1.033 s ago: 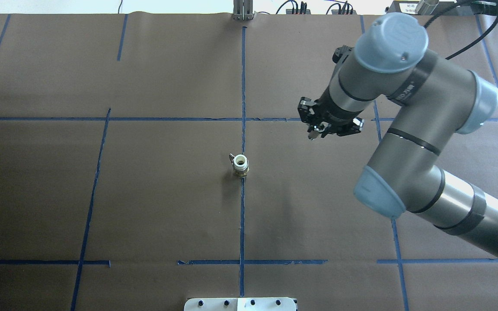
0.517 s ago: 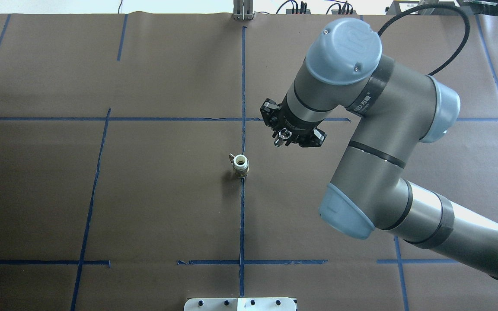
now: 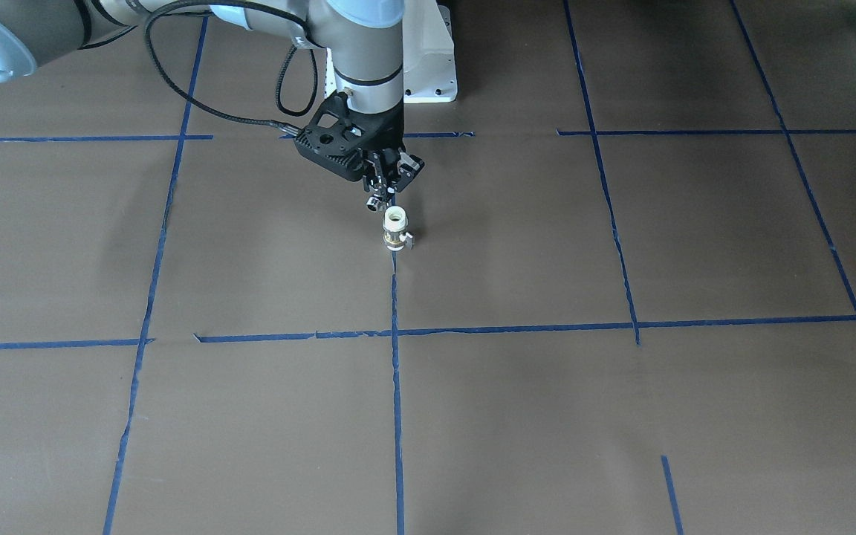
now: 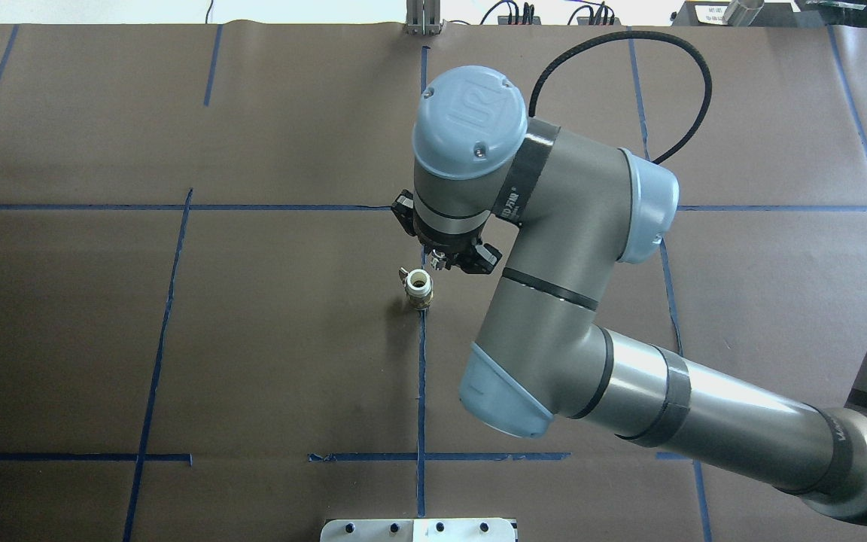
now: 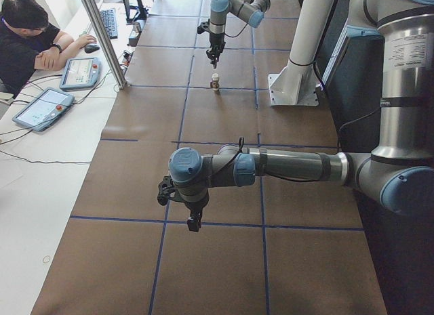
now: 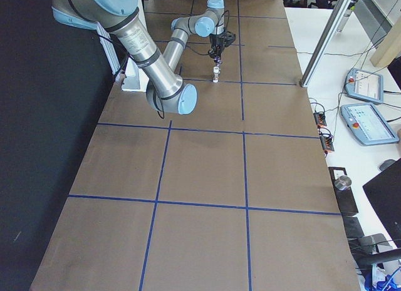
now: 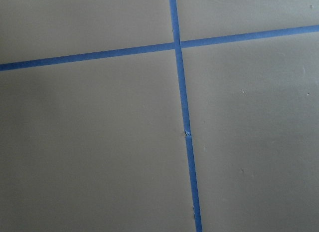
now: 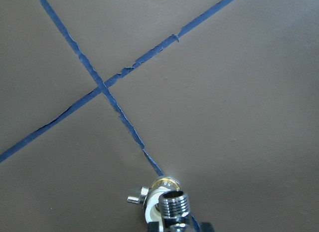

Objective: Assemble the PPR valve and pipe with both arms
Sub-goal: 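Carry the chrome fitting with the right gripper above the valve, then lower the chrome fitting onto the valve top and press it on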

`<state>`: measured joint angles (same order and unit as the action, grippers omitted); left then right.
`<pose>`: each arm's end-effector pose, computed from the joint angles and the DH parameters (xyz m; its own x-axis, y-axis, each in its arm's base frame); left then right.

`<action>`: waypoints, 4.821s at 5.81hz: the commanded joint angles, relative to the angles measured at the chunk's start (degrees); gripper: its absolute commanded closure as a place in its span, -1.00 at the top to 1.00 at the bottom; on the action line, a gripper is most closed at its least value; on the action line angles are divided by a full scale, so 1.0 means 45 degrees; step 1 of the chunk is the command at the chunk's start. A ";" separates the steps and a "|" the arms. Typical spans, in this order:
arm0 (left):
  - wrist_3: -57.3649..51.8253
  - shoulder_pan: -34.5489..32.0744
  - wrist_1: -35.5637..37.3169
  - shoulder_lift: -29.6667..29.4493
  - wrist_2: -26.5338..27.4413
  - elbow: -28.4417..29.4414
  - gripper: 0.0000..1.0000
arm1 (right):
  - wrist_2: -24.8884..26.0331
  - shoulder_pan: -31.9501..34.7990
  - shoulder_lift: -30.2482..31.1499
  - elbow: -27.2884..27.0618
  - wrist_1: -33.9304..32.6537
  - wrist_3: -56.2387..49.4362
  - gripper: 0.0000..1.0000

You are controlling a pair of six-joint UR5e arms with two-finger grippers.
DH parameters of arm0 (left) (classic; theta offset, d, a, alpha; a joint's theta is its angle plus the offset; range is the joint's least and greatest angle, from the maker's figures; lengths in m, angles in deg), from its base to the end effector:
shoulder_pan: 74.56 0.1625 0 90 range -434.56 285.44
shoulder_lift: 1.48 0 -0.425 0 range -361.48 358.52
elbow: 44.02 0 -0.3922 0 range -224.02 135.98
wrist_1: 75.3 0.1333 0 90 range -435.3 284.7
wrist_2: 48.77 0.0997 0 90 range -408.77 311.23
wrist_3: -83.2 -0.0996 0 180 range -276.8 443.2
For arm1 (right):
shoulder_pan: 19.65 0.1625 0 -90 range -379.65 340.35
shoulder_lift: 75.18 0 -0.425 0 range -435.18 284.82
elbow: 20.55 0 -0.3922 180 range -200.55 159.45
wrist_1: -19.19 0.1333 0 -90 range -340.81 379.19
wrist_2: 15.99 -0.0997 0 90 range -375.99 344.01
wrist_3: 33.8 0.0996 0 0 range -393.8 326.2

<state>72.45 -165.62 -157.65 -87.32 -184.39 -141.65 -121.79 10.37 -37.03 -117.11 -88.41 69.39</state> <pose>-0.0705 -0.4538 0.6394 0.6895 0.1221 -0.7139 -0.1121 0.9918 0.0613 -0.5337 -0.4310 0.0983 0.5634 0.5791 0.5893 -0.4682 0.8114 -0.3498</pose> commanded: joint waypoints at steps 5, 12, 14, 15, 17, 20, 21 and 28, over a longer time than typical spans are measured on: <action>0.0045 0.0001 0.0000 -0.0008 0.0000 -0.0061 1.00 | 0.0563 -0.0481 -0.0874 0.1258 -0.0092 0.0056 -1.00; 0.0103 0.0001 0.0000 -0.0027 0.0000 -0.0042 1.00 | 0.0563 -0.0481 -0.0918 0.1595 -0.0132 -0.0022 -1.00; 0.0103 0.0001 0.0000 -0.0028 -0.0039 -0.0042 1.00 | 0.0563 -0.0481 -0.0898 0.1614 -0.0132 -0.0022 -1.00; 0.0103 0.0001 0.0000 -0.0028 -0.0039 -0.0042 1.00 | 0.0621 -0.0481 -0.0917 0.1653 -0.0132 -0.0041 -1.00; 0.0103 0.0001 0.0000 -0.0028 -0.0039 -0.0042 1.00 | 0.0777 -0.0481 -0.0762 0.1673 -0.0132 -0.0080 -1.00; 0.0103 0.0001 0.0000 -0.0066 -0.0039 -0.0022 1.00 | 0.0777 -0.0675 -0.0761 0.1653 -0.0112 -0.0042 -1.00; 0.0103 0.0001 0.0000 -0.0067 -0.0039 -0.0022 1.00 | 0.0777 -0.0734 -0.0742 0.1673 -0.0093 -0.0022 -1.00; 0.0103 0.0001 0.0000 -0.0067 -0.0039 -0.0042 1.00 | 0.0836 -0.0734 -0.0566 0.1732 -0.0034 -0.0100 -0.38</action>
<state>72.92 -165.62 -157.65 -87.62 -184.56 -141.80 -118.01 7.07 -39.71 -109.32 -88.59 69.11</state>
